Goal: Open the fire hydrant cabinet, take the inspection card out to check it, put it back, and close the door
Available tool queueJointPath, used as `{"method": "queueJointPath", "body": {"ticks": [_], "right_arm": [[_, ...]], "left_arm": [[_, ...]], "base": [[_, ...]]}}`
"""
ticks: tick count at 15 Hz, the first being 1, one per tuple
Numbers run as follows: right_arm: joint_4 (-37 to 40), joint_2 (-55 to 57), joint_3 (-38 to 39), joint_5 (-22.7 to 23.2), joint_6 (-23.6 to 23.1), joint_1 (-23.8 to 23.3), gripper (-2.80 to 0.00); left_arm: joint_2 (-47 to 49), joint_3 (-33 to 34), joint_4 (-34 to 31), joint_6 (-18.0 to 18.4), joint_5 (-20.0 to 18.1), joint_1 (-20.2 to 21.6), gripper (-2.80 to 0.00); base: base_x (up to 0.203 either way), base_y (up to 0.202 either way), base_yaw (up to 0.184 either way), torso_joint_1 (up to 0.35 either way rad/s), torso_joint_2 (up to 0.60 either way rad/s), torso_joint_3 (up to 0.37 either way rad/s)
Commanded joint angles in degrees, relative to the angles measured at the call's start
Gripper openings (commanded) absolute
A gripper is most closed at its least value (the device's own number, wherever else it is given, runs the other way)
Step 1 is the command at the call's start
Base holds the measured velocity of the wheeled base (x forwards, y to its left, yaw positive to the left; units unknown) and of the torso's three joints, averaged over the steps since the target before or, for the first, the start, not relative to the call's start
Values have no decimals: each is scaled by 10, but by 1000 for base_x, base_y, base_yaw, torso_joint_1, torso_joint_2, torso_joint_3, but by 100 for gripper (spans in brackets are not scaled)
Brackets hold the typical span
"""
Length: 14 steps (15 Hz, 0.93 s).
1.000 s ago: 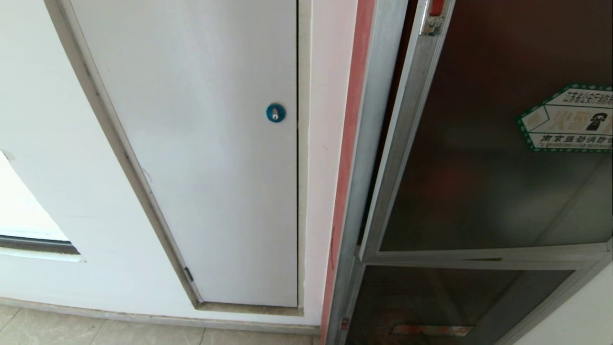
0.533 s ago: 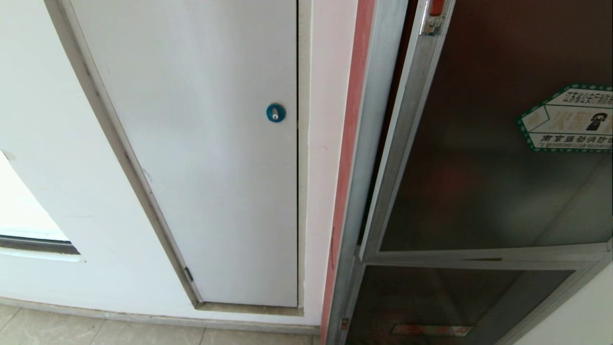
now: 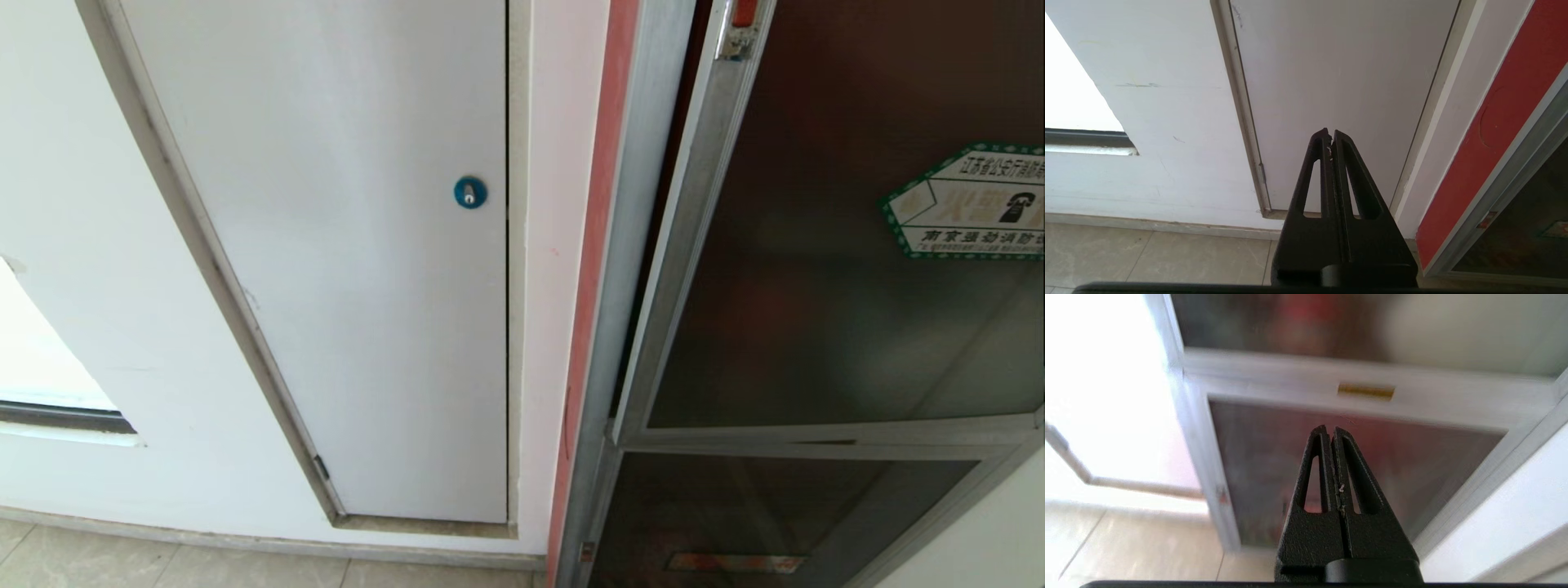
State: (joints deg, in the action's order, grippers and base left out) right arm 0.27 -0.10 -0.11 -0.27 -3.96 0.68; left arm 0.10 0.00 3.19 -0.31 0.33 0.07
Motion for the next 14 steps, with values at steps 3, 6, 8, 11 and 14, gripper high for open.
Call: {"method": "queueJointPath", "body": {"ticks": [3,6,8,11,14], "right_arm": [[1,1,0,18,-8,0,-280],[1,2,0,19,-8,0,-280],[2,2,0,20,-5,0,-280],[2,2,0,19,-1,0,-280],[2,1,0,19,-1,0,-280]], "left_arm": [[1,11,1,0,0,0,-280],[1,11,1,0,0,0,-280],[1,11,1,0,0,0,-280],[1,11,1,0,0,0,-280],[1,11,1,0,0,0,-280]], "base": [[0,0,0,0,0,0],[0,0,0,0,0,0],[0,0,0,0,0,0],[0,0,0,0,0,0],[0,0,0,0,0,0]]}}
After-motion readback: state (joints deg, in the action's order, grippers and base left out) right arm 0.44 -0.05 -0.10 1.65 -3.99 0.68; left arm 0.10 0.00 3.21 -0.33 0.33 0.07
